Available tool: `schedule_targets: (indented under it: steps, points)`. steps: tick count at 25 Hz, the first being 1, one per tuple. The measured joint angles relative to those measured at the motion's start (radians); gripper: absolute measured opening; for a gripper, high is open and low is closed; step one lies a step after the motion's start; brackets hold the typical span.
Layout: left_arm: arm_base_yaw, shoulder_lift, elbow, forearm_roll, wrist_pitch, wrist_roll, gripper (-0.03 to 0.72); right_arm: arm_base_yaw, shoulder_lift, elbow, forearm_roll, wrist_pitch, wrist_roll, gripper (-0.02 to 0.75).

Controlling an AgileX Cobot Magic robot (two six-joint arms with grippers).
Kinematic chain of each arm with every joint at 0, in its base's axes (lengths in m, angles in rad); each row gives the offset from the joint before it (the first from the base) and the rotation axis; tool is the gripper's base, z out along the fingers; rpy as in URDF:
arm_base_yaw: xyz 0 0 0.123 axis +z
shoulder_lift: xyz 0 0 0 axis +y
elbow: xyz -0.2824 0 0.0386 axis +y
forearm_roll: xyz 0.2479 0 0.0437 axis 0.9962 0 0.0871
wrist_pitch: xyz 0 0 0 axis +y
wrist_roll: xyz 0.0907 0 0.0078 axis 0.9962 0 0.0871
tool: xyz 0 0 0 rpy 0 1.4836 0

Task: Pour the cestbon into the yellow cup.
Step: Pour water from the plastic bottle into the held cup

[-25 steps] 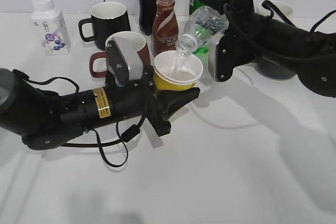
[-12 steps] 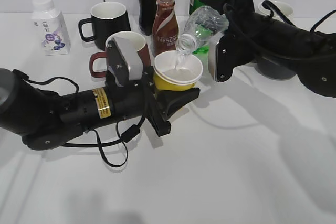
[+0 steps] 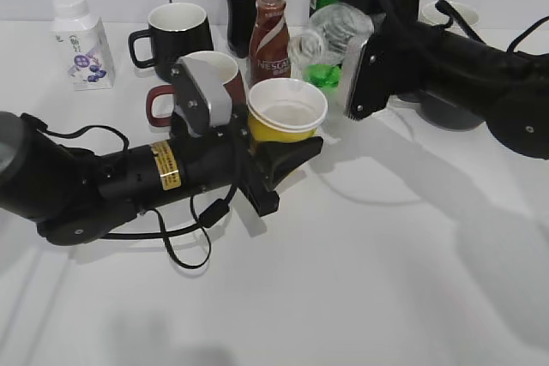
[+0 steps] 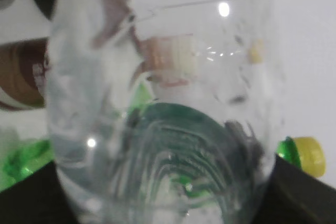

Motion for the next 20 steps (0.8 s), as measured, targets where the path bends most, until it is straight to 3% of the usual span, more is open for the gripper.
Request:
schedule_targets:
  steps: [10, 20]
  points:
    - [0.0, 0.0, 0.0, -0.018, -0.01, 0.0, 0.358, 0.0, 0.0, 0.0, -0.056, 0.0, 0.541, 0.482]
    - [0.0, -0.029, 0.001, -0.018, -0.013, 0.0, 0.358, 0.0, 0.0, 0.0, -0.029, 0.029, 1.131, 0.482]
